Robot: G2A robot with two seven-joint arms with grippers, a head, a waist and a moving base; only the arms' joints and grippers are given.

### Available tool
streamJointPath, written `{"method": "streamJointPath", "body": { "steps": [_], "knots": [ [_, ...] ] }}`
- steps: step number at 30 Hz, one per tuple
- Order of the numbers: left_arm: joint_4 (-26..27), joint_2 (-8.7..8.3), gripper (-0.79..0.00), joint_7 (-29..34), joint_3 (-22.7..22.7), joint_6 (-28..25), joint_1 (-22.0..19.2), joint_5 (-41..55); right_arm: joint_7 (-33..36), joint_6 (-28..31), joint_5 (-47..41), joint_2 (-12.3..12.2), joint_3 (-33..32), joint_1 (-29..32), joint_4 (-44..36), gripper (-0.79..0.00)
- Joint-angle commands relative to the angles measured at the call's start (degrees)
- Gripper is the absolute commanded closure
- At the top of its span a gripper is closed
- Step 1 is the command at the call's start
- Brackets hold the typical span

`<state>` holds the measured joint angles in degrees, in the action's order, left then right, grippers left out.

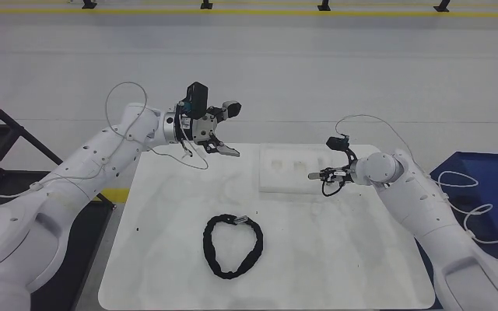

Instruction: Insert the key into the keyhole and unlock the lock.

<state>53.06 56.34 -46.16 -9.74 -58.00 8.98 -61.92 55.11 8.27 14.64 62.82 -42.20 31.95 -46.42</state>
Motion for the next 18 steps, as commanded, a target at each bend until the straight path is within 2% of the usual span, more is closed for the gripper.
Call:
{"method": "streamJointPath", "body": {
  "steps": [1, 7, 9, 18],
  "knots": [
    [0.0, 0.0, -0.785, 0.0, 0.0, 0.0, 0.0, 0.0, -0.81, -0.36, -1.17, -0.03, -0.69, 0.28, -0.66, -0.785],
    [0.0, 0.0, -0.785, 0.0, 0.0, 0.0, 0.0, 0.0, 4.74, -8.29, 1.22, -0.03, -0.4, -0.22, -3.97, -0.785],
    [0.0, 0.0, -0.785, 0.0, 0.0, 0.0, 0.0, 0.0, 5.45, -13.01, 5.02, 0.15, 0.86, -0.55, -4.92, -0.785],
    [0.0, 0.0, -0.785, 0.0, 0.0, 0.0, 0.0, 0.0, 6.02, -15.66, 3.48, 1.49, 1.31, -0.53, -4.23, -0.785]
  ]
}}
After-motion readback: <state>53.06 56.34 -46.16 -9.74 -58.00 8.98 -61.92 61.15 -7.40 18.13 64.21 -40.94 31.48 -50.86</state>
